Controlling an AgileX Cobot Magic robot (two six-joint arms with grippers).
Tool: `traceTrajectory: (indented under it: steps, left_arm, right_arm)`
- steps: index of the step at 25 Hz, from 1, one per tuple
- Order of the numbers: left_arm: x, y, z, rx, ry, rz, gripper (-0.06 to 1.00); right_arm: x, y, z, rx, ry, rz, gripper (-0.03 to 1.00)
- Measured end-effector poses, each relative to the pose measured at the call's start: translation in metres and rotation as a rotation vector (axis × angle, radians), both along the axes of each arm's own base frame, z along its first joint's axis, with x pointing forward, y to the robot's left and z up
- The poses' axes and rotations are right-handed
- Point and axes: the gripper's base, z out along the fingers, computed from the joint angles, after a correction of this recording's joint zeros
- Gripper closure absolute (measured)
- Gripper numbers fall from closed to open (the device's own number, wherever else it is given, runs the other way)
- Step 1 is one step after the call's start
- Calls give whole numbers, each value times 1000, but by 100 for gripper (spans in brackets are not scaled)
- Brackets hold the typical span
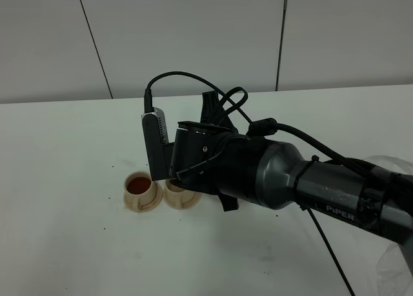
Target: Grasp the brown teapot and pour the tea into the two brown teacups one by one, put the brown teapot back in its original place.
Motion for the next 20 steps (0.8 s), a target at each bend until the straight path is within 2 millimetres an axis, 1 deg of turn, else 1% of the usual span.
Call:
traceTrajectory:
  steps: [10, 16, 20]
  left_arm:
    - [0, 0, 0, 0, 0, 0, 62]
    - [0, 0, 0, 0, 0, 0, 62]
    - [0, 0, 0, 0, 0, 0, 62]
  right_arm:
    - [-1, 4, 2, -2, -30, 34, 87]
    - [0, 6, -4, -19, -36, 42, 87]
    - [1, 6, -4, -20, -41, 44, 87]
